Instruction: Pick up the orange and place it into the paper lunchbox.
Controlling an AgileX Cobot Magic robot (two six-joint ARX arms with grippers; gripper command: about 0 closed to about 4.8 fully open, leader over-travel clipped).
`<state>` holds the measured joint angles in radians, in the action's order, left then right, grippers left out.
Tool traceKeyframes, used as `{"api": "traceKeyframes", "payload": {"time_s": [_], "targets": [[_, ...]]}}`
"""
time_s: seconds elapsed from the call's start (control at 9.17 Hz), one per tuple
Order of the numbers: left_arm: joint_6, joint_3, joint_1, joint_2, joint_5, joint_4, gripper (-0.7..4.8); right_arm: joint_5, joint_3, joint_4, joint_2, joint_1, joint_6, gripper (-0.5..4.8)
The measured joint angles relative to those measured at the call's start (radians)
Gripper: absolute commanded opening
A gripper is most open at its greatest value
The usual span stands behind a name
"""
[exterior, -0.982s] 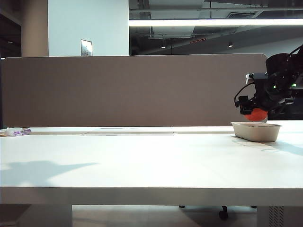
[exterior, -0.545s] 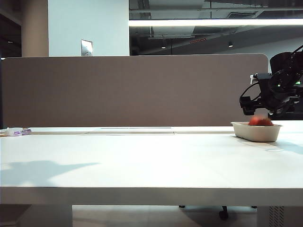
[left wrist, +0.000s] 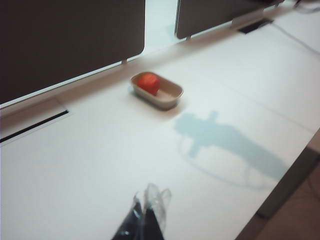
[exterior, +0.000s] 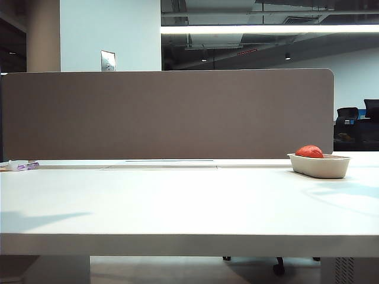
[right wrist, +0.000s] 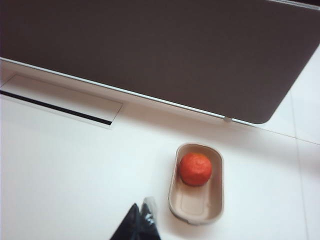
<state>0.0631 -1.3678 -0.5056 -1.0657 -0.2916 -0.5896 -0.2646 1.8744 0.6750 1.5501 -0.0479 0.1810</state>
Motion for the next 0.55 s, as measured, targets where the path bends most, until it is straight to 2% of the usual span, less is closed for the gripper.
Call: {"api": "traceKeyframes", "payload": {"time_s": [0.11,0.22,0.33,0.44,0.55], "targets": [[0.016,0.000,0.000,0.008,0.010,-0.021,-0.05,0.000,-0.001,0.027,-0.027,-0.002,0.009,-0.06],[0.058,0.161,0.000,0.127,0.041,-0.016,-0.05,0.000,-0.212,0.022,-0.295,-0.003,0.031,-0.06],[0.052,0.204,0.000,0.152,0.042,0.011,-0.05,-0.001,-0.254,0.016,-0.338,-0.003,0.030,-0.06],[0.028,0.343,0.000,0.236,0.067,0.115,-0.05,-0.001,-0.460,-0.080,-0.500,-0.003,0.030,-0.06],[0.023,0.386,0.000,0.266,0.092,0.150,-0.05,-0.002,-0.519,-0.101,-0.546,-0.003,0.030,-0.06]]}}
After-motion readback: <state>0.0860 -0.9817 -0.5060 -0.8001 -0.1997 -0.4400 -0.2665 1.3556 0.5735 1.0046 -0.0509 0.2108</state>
